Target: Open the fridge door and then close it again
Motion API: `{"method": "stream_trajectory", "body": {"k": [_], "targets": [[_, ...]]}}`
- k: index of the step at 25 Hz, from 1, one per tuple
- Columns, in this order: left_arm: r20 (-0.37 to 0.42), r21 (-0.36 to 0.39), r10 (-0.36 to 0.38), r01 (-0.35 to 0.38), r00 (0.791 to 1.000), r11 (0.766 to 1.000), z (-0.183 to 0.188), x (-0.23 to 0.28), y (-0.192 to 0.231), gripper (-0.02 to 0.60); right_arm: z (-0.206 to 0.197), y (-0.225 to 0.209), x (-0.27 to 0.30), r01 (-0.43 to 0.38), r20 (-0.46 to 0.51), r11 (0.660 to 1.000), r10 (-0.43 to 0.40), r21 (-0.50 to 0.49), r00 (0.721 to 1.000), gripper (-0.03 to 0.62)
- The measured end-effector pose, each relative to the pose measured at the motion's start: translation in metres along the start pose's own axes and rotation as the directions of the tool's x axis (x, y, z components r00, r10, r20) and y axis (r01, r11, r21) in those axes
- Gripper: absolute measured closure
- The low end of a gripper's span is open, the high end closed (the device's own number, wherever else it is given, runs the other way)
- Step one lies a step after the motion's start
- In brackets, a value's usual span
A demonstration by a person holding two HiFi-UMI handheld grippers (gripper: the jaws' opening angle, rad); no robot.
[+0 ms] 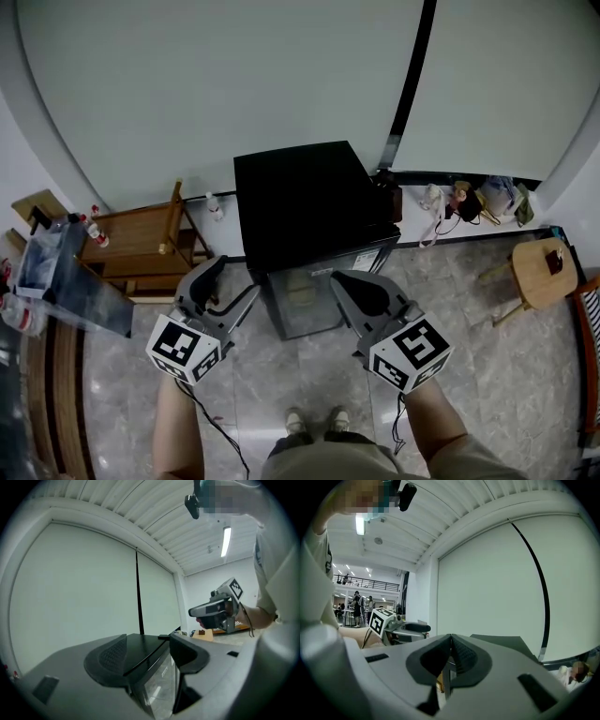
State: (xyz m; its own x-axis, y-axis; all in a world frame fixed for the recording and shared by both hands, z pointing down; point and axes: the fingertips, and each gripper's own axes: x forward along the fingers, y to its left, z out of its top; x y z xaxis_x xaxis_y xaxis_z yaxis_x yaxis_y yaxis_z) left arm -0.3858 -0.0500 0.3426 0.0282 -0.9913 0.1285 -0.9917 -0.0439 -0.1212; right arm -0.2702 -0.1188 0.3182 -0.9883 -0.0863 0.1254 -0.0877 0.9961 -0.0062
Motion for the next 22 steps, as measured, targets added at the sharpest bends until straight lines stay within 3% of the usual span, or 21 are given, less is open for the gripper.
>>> {"method": "stream_trajectory", "body": {"k": [3, 10, 22], "targets": [[-0.024, 0.035, -0.024, 0.025, 0.999, 0.999, -0.014, 0.015, 0.003, 0.307, -0.004, 0.0, 0.011, -0.015, -0.006, 1.0, 0.015, -0.002, 1.0, 0.597], [-0.08, 0.001, -0.042, 0.042, 0.996, 0.999, -0.063, 0.048, 0.024, 0.307, -0.023, 0.003, 0.04, -0.024, -0.045, 0.999, 0.022, -0.035, 0.999, 0.597], [-0.158, 0.005, -0.068, 0.07, 0.985, 0.998, -0.122, 0.082, 0.042, 0.307, -0.063, -0.006, 0.065, -0.032, -0.106, 0.998, 0.037, 0.048, 0.994, 0.597]]}}
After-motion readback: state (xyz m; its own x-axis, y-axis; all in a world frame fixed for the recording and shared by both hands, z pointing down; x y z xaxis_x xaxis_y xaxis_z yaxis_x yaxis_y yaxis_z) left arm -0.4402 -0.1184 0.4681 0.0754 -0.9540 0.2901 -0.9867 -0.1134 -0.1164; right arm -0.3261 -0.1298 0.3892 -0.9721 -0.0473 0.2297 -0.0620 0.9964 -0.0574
